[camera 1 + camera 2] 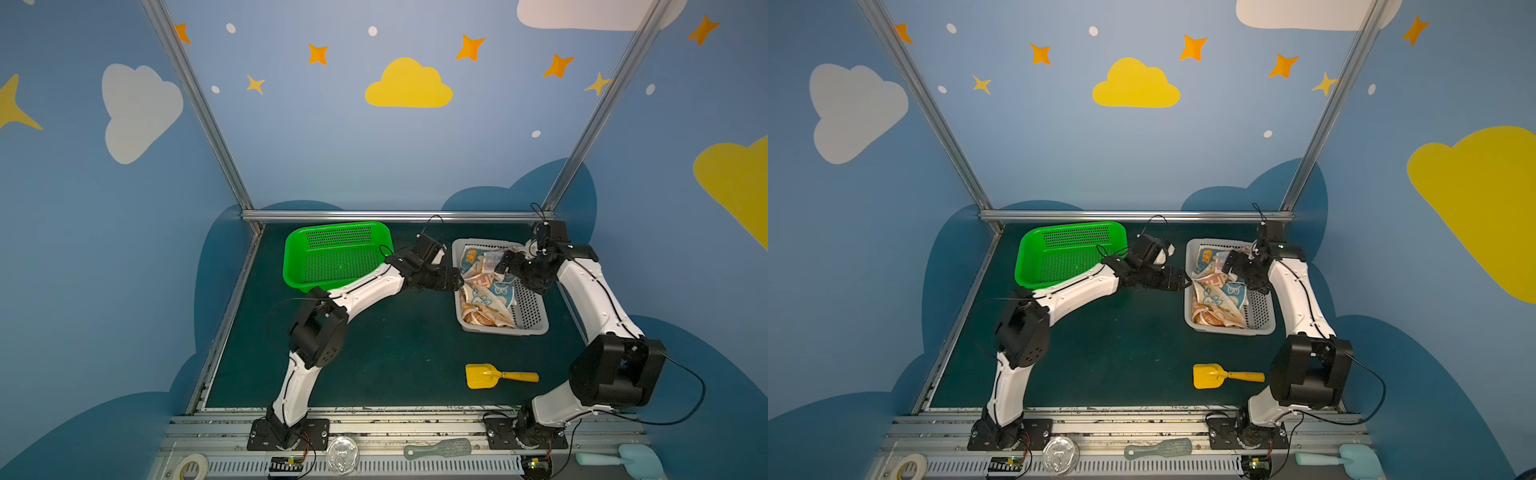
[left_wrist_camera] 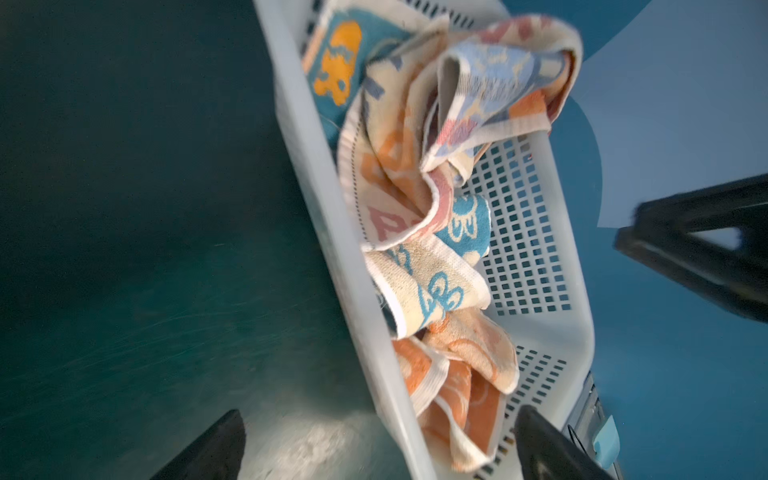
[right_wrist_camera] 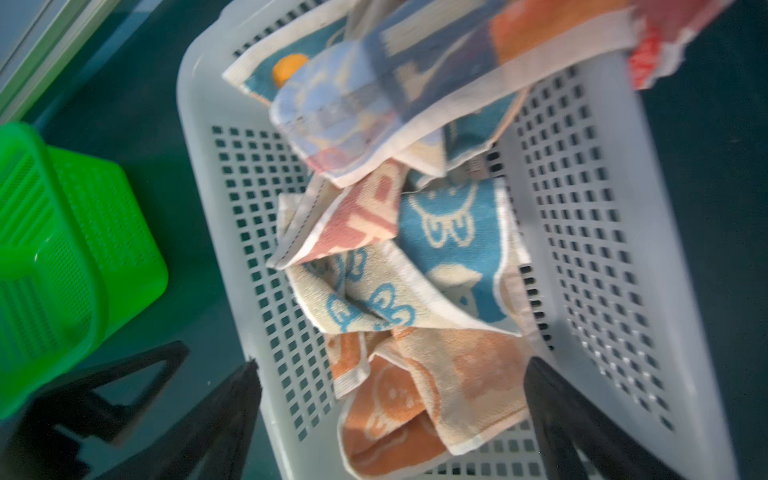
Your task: Fold and stack the towels
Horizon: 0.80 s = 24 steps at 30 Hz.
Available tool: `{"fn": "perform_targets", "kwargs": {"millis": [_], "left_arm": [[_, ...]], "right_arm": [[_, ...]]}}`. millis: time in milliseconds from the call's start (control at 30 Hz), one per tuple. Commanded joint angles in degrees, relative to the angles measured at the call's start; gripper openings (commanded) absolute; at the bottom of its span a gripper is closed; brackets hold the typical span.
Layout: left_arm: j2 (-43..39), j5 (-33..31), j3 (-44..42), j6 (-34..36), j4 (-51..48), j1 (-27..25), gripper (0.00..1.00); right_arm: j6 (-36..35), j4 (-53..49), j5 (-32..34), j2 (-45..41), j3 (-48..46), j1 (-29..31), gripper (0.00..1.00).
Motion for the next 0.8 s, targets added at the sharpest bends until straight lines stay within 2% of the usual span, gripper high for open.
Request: {"fn": "perform_targets", "kwargs": {"millis": [0, 67, 200, 333, 400, 500, 767], "left_arm": [[-10.73, -3.14, -5.78, 2.99, 1.94, 2.36, 1.0], [-15.24, -4.0, -9.93, 3.26, 1.41, 3.45, 1.0], [-23.61, -5.0, -19.83, 2.69, 3.66, 4.86, 1.0], [-28.83, -6.75, -27.38, 1.91, 6.31, 5.31, 1.0], [-30.19, -6.7, -29.23, 1.63, 6.67, 5.48, 1.0], [-30.81, -6.1, -30.42, 1.37, 6.66, 5.48, 1.0], [-29.98, -4.15, -30.32, 0.69, 7.48, 5.58, 1.0]], "right_arm": [[-1.78, 0.89, 1.88, 2.51, 0.76, 6.72, 0.98], [-1.05, 0.18, 2.78, 5.32, 2.24, 9.81, 0.98], [-0.64, -2.51, 6.07, 12.33, 7.15, 16.78, 0.86], [0.49, -5.42, 10.74, 18.38, 11.5, 20.63, 0.74], [0.16, -5.7, 12.61, 19.95, 12.69, 22.0, 0.64], [-0.14, -6.97, 13.53, 22.8, 15.53, 23.14, 0.56], [-3.3, -12.32, 20.43, 28.99, 21.19, 23.56, 0.24]]}}
